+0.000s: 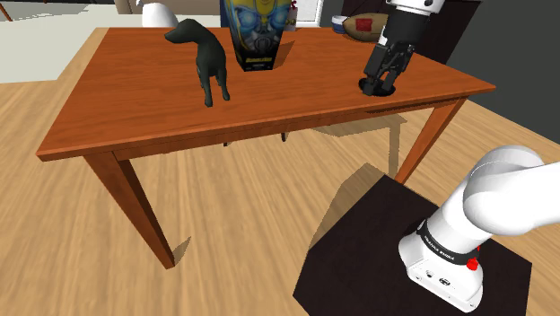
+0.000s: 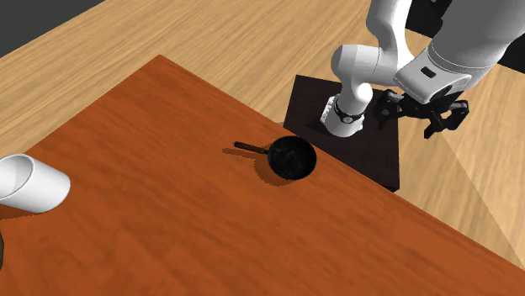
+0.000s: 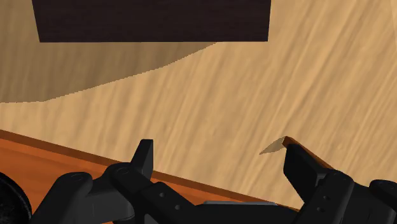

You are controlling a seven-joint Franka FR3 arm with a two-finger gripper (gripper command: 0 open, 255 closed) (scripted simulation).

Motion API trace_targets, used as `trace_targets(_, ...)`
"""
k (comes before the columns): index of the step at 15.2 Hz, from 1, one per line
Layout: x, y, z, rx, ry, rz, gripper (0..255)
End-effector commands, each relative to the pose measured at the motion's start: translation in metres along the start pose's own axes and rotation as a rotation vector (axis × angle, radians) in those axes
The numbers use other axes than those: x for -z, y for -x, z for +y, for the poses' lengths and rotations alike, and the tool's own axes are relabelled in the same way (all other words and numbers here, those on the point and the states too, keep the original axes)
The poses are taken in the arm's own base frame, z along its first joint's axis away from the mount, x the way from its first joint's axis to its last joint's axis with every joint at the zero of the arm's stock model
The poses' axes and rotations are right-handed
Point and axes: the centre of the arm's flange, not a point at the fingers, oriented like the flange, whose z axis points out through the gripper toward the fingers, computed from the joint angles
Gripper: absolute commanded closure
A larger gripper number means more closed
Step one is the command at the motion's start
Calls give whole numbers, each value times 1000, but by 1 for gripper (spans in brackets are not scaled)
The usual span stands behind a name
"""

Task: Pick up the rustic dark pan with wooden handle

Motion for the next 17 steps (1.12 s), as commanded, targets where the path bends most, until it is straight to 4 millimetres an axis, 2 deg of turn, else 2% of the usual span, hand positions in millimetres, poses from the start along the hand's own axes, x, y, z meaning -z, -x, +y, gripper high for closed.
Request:
trace_targets(1,0,0,0,0,0,0,0)
trace_targets(9,6,-30,111,-82,-85,50,0)
trace_targets(17,4,-50,225,-164,-171,99,0)
